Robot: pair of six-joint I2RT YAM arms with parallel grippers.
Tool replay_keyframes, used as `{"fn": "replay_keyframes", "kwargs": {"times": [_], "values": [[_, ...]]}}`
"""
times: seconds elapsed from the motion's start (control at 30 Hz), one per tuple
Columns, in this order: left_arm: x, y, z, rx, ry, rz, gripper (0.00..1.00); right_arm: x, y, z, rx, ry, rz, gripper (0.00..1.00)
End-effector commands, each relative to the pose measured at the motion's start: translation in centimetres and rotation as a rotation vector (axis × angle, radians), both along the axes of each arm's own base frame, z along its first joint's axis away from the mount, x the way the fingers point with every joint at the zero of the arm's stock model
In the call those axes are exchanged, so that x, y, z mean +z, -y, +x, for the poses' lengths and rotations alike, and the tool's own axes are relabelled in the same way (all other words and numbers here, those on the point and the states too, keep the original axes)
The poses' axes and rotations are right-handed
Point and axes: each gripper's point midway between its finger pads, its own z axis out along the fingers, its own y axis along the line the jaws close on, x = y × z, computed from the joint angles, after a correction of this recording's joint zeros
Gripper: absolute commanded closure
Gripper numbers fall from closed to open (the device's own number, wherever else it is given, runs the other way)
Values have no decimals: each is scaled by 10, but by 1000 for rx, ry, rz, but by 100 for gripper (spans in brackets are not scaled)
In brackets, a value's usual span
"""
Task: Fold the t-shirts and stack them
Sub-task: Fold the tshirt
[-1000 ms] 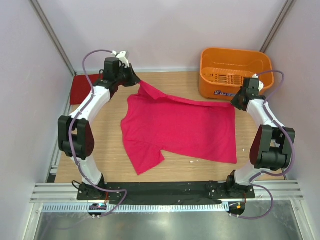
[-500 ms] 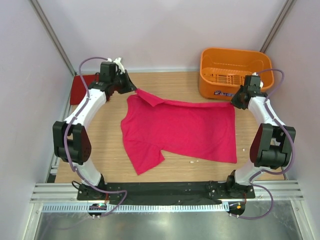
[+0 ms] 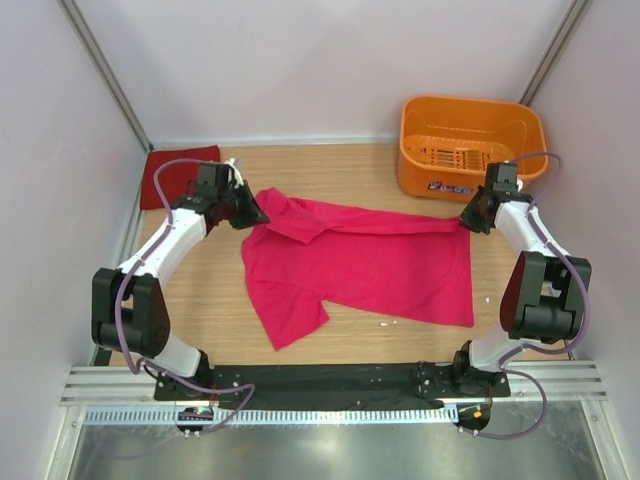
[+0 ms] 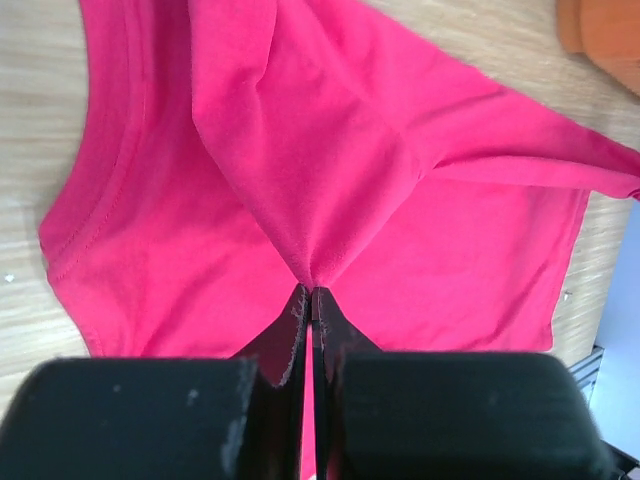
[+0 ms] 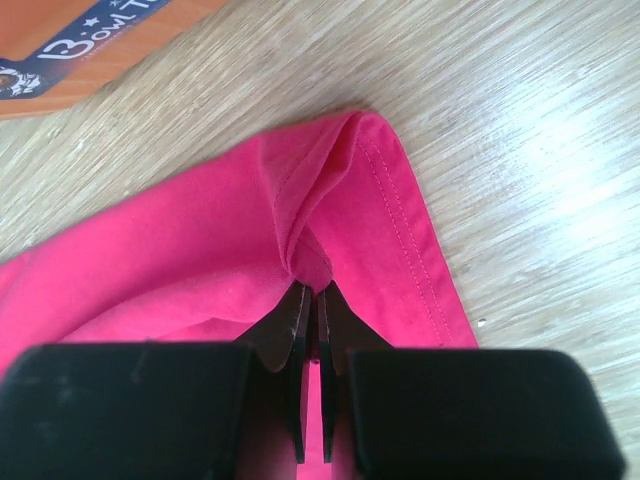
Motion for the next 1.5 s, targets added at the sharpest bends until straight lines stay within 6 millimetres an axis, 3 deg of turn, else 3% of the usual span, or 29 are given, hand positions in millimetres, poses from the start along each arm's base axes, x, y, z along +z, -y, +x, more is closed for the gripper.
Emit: {"fn": "replay_keyframes", "kwargs": {"times": [0.0, 0.2, 0.3, 0.33, 0.37, 0.4, 0.43, 0.53, 0.57, 0.6, 0.67, 0.7, 0.77, 0.8, 0.9, 1.1, 1.3, 1.47], "values": [[-2, 4, -7, 18, -30, -53, 100, 13, 8, 4, -21, 38, -30, 91], [-7, 4, -22, 42, -61, -81, 100, 6, 17, 0, -46, 0, -67, 88], [-8, -3, -31, 47, -45, -37, 85, 4, 19, -5, -61, -18, -73, 76], [-3, -9, -37, 56, -42, -13, 73, 3, 23, -9, -78, -32, -93, 69], [-2, -14, -39, 63, -31, 14, 69, 4, 27, -15, -91, -49, -110, 65], [4, -20, -36, 80, -12, 45, 65, 5, 30, -19, -110, -55, -129, 59], [5, -33, -33, 122, 6, 103, 53, 8, 40, -24, -149, -56, -174, 48], [19, -43, -5, 174, 78, 134, 35, 21, 44, -15, -182, 26, -168, 38], [-1, -45, 10, 169, 30, 150, 35, 28, 43, 0, -175, 94, -159, 37], [17, -41, 34, 161, 79, 142, 35, 28, 41, 9, -162, 116, -144, 37], [10, -31, 63, 70, 80, 146, 38, 35, 34, 30, -132, 192, -101, 36], [8, -24, 96, 43, 89, 149, 41, 34, 31, 36, -118, 204, -87, 36], [-7, -22, 118, 10, 59, 181, 44, 27, 21, 51, -69, 214, -33, 36], [-17, -20, 141, 4, 61, 182, 45, 23, 19, 53, -63, 204, -20, 37], [-37, -20, 169, 27, 27, 185, 58, 12, 15, 58, -61, 193, 17, 39], [-54, -9, 194, 53, 11, 119, 54, 7, 15, 54, -45, 186, 5, 40], [-85, -9, 190, 90, -63, 92, 54, -6, 16, 54, -36, 146, 4, 40], [-98, -6, 187, 88, -93, 80, 62, -23, 17, 56, -27, 98, 6, 39]]}}
